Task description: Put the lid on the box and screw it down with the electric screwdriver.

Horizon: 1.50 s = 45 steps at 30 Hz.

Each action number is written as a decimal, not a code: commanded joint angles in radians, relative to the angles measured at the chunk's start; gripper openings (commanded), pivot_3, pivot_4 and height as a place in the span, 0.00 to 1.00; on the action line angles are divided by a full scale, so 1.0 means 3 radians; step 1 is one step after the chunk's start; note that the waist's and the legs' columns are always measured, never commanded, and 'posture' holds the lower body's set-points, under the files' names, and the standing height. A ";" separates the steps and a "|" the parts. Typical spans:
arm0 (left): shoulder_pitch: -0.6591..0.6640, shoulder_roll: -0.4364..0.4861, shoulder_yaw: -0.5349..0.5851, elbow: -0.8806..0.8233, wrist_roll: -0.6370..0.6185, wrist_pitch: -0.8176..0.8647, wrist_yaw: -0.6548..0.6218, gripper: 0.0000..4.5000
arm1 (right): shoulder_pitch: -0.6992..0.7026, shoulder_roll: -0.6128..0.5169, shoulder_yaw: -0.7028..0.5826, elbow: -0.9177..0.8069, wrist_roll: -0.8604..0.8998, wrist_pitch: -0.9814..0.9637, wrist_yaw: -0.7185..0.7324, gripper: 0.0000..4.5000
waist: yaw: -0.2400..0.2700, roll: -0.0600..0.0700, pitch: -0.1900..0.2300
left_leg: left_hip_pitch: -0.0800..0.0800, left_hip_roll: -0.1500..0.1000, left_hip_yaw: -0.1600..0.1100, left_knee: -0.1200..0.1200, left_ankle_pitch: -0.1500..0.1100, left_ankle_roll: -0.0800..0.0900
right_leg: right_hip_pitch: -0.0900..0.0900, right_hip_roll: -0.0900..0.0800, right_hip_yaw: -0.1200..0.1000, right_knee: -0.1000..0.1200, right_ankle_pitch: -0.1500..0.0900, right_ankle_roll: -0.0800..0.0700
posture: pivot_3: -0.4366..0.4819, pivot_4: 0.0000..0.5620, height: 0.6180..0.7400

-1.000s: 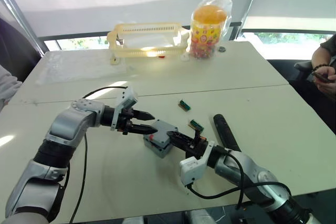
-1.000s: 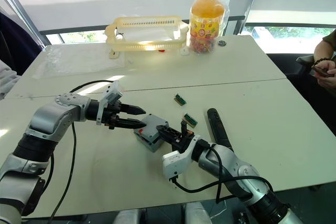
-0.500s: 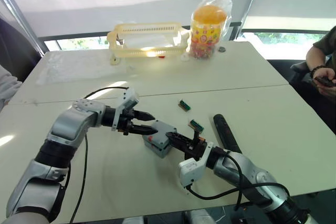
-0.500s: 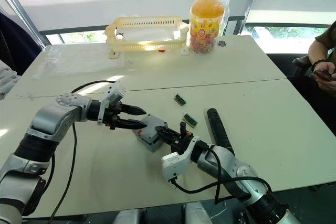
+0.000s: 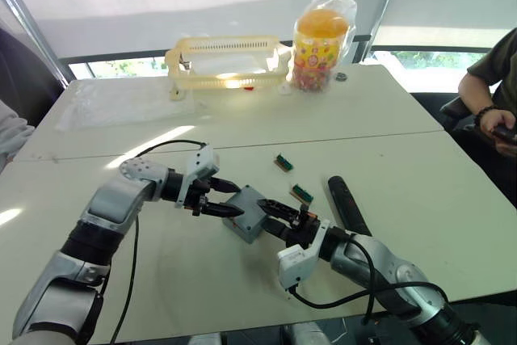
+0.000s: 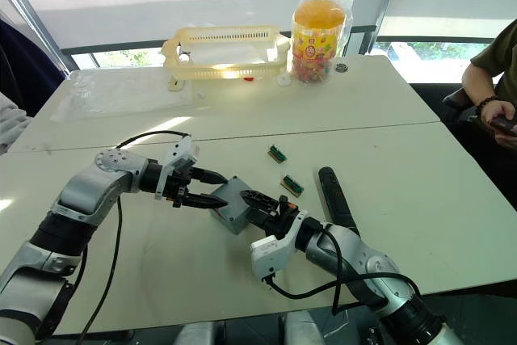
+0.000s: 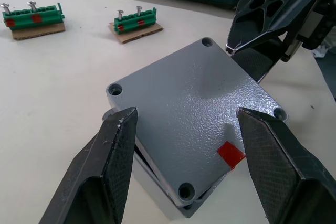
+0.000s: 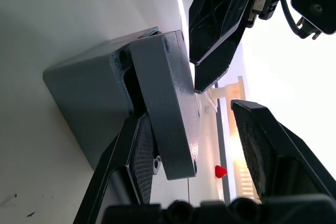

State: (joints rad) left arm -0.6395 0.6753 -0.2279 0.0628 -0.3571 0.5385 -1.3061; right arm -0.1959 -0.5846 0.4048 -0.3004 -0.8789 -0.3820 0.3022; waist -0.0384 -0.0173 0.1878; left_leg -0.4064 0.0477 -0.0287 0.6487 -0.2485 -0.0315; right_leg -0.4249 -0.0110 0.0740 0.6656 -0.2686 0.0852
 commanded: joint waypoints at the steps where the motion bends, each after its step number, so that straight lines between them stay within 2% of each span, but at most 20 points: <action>1: 0.0068 0.0047 -0.0054 -0.0020 0.0072 -0.0004 -0.0030 0.68 | 0.0014 -0.0061 -0.0095 -0.0054 0.0060 -0.0078 -0.0007 0.56 | 0.0001 0.0000 0.0000 | 0.0000 0.0000 0.0000 0.0000 0.0000 0.0000 | 0.0000 0.0000 0.0000 0.0000 0.0000 0.0000 | 0.48 0.27 1.00; 12: 0.0132 0.0094 -0.0036 0.0029 0.0152 -0.0091 -0.0007 0.68 | -0.0104 -0.0081 -0.0103 0.0041 0.0140 -0.0256 0.0027 0.56 | -0.0003 0.0000 -0.0003 | 0.0002 0.0000 0.0000 0.0001 0.0000 0.0000 | 0.0002 0.0000 0.0000 0.0001 0.0000 0.0000 | 0.48 0.27 1.00; 22: 0.0144 0.0108 -0.0029 0.0068 0.0191 -0.0145 -0.0004 0.68 | -0.0059 -0.0247 -0.0216 0.0072 0.0233 -0.0394 0.0026 0.56 | 0.0003 -0.0001 -0.0004 | 0.0003 0.0000 0.0000 0.0002 0.0000 0.0000 | 0.0003 0.0000 0.0000 0.0001 0.0000 0.0000 | 0.48 0.27 1.00; 45: 0.0018 0.0016 0.0071 0.0124 0.0118 0.0004 0.0093 0.68 | 0.0145 -0.0165 -0.0393 -0.0103 0.0407 -0.0373 0.0072 0.56 | 0.0015 -0.0001 -0.0005 | 0.0002 0.0000 0.0000 0.0004 0.0000 0.0000 | 0.0004 0.0000 0.0001 0.0002 0.0000 0.0000 | 0.48 0.27 1.00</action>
State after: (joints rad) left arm -0.6248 0.6766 -0.2191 0.0988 -0.3312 0.5363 -1.2909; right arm -0.1524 -0.6450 0.2952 -0.2791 -0.7793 -0.4872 0.3227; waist -0.0339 -0.0175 0.1864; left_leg -0.4058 0.0476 -0.0287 0.6500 -0.2485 -0.0314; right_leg -0.4238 -0.0111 0.0741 0.6661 -0.2686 0.0852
